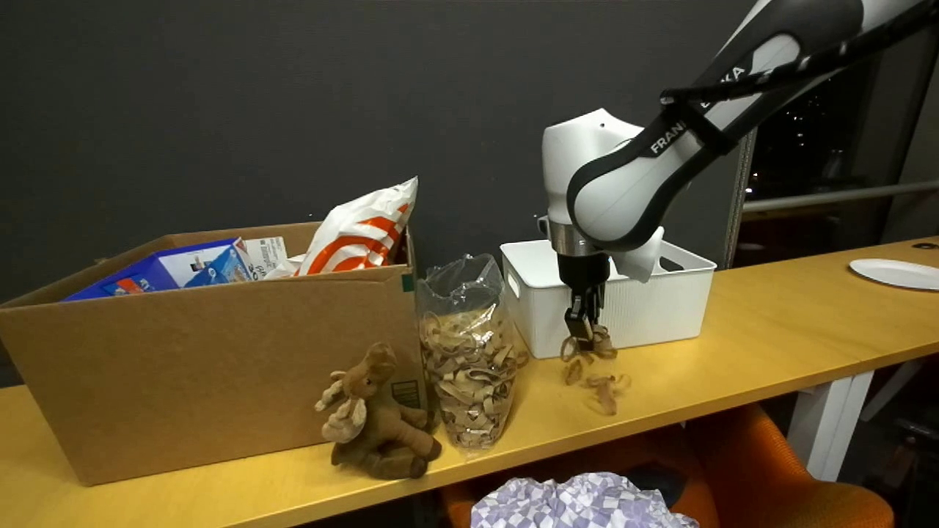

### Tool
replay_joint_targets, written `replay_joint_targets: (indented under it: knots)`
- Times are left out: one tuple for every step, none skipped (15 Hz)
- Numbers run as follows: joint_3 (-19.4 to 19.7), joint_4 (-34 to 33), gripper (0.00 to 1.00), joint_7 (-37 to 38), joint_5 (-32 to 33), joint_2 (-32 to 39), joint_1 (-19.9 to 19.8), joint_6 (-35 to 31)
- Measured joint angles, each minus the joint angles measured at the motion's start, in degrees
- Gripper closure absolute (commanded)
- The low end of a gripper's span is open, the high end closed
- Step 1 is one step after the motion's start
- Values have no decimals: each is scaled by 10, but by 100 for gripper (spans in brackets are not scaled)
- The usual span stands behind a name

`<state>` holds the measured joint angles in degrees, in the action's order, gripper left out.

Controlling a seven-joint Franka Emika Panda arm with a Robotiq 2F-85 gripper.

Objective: Remove some rubber bands from the plastic

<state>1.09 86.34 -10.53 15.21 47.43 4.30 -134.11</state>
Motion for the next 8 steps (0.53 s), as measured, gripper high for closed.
replay_joint_targets:
  knots:
    - [0,-3,24,-2,0,0,0,0]
    - [0,-7,18,-3,0,1,0,0]
    - [0,-10,9,-3,0,1,0,0]
    - [0,-13,3,-3,0,1,0,0]
    - [0,-17,0,-3,0,0,0,0]
    - [0,-21,0,-3,0,0,0,0]
    - [0,-25,0,-2,0,-3,0,0]
    - [0,-29,0,0,0,-8,1,1]
